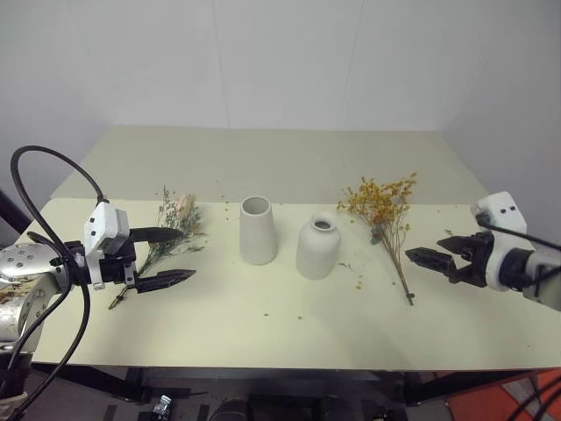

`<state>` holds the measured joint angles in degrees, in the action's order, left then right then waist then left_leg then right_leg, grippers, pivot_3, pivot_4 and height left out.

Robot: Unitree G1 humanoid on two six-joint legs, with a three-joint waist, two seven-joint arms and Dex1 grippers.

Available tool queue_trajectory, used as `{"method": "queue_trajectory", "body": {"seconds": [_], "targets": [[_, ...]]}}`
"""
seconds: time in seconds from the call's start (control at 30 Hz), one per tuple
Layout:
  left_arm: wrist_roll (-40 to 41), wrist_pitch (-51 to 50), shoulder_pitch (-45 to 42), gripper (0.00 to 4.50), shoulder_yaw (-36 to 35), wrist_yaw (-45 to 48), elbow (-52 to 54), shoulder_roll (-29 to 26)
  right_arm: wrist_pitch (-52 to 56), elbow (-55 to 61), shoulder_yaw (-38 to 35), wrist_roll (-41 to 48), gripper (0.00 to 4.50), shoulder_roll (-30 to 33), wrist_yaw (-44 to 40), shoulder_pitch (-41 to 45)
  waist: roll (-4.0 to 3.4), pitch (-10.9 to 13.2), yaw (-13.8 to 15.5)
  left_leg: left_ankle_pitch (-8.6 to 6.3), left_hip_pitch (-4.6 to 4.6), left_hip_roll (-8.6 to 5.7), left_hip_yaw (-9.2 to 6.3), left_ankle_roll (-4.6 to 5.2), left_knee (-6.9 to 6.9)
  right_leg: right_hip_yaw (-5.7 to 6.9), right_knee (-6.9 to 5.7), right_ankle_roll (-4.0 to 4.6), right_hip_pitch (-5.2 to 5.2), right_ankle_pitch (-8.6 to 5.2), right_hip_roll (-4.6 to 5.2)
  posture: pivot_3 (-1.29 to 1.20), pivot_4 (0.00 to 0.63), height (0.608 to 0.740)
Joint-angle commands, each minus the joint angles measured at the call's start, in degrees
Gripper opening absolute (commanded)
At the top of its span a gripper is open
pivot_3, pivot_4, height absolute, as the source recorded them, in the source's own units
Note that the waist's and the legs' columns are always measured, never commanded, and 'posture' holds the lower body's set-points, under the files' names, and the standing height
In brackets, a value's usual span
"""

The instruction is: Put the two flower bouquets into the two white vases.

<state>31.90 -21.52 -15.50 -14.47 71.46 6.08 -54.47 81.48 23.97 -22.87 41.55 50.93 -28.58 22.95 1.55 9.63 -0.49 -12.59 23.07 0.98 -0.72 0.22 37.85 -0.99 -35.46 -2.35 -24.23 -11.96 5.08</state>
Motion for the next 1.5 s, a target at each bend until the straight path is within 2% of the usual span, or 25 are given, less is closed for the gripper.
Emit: {"method": "queue_trajectory", "body": {"seconds": [0.03,0.37,0.57,0.77,1.0,1.2,1.3,1.5], "targets": [[1.02,-2.55,-4.82,4.48,2.51,-0.85,1.86,0.34,5.92,-1.50,3.65,-0.13,4.50,0.07,1.83,4.56,0.00,0.00,0.02,0.00,0.03,-0.01,0.00,0.00,0.00,0.00,0.00,-0.06,-0.02,0.03,0.01,0.00,0.150,0.740],[-2.94,-4.36,-23.65,4.48,12.64,2.48,-6.93,2.65,5.09,-9.00,11.85,-4.05,4.50,0.97,2.09,10.73,0.04,0.02,-0.21,0.00,0.19,-0.10,-0.02,0.01,0.00,0.00,0.11,-0.13,-0.05,0.16,0.02,0.00,0.150,0.740],[-6.18,-2.93,-38.71,4.48,20.36,10.29,-15.59,7.91,2.67,-14.59,17.07,-7.23,4.50,0.96,1.11,14.39,0.05,0.03,-0.24,0.01,0.19,-0.12,-0.02,0.01,0.01,0.00,0.08,-0.15,-0.05,0.16,0.01,0.00,0.150,0.740],[-10.21,-5.22,-51.29,4.48,26.07,15.36,-25.64,13.71,5.06,-21.15,19.46,-9.49,4.50,-0.99,1.66,19.63,0.06,0.05,-0.47,0.01,0.26,-0.14,-0.02,0.03,0.06,-0.01,0.06,-0.12,-0.10,0.20,0.00,0.00,0.150,0.740],[-13.57,-5.52,-55.95,4.48,29.11,18.33,-30.03,18.44,4.30,-24.71,23.76,-10.53,4.50,-1.50,-0.45,21.78,0.06,0.05,-0.68,-0.03,0.30,-0.15,-0.02,0.10,0.06,-0.05,-0.07,-0.04,-0.17,0.22,0.02,0.00,0.150,0.740],[-14.87,-5.40,-56.24,4.48,30.06,20.20,-30.56,20.98,1.27,-29.68,31.51,-13.44,4.50,-2.11,-3.49,24.02,0.06,0.06,-0.61,-0.03,0.25,-0.16,-0.02,0.10,0.10,-0.06,-0.25,-0.06,-0.20,0.18,0.01,0.00,0.150,0.740],[-15.40,-5.25,-56.50,4.50,29.90,20.39,-30.74,21.43,0.07,-31.39,34.36,-15.04,3.93,-2.11,-4.74,24.51,0.06,0.06,-0.65,-0.03,0.25,-0.16,-0.03,0.10,0.11,-0.07,-0.29,-0.06,-0.23,0.17,0.01,0.00,0.150,0.740],[-16.13,-5.22,-56.74,4.50,29.40,20.47,-31.00,21.65,-2.75,-35.72,36.23,-17.91,1.88,-2.76,-6.59,25.71,0.05,0.06,-0.65,-0.03,0.27,-0.17,-0.02,0.10,0.15,-0.09,-0.32,-0.03,-0.25,0.19,0.01,0.00,0.150,0.740]]}}
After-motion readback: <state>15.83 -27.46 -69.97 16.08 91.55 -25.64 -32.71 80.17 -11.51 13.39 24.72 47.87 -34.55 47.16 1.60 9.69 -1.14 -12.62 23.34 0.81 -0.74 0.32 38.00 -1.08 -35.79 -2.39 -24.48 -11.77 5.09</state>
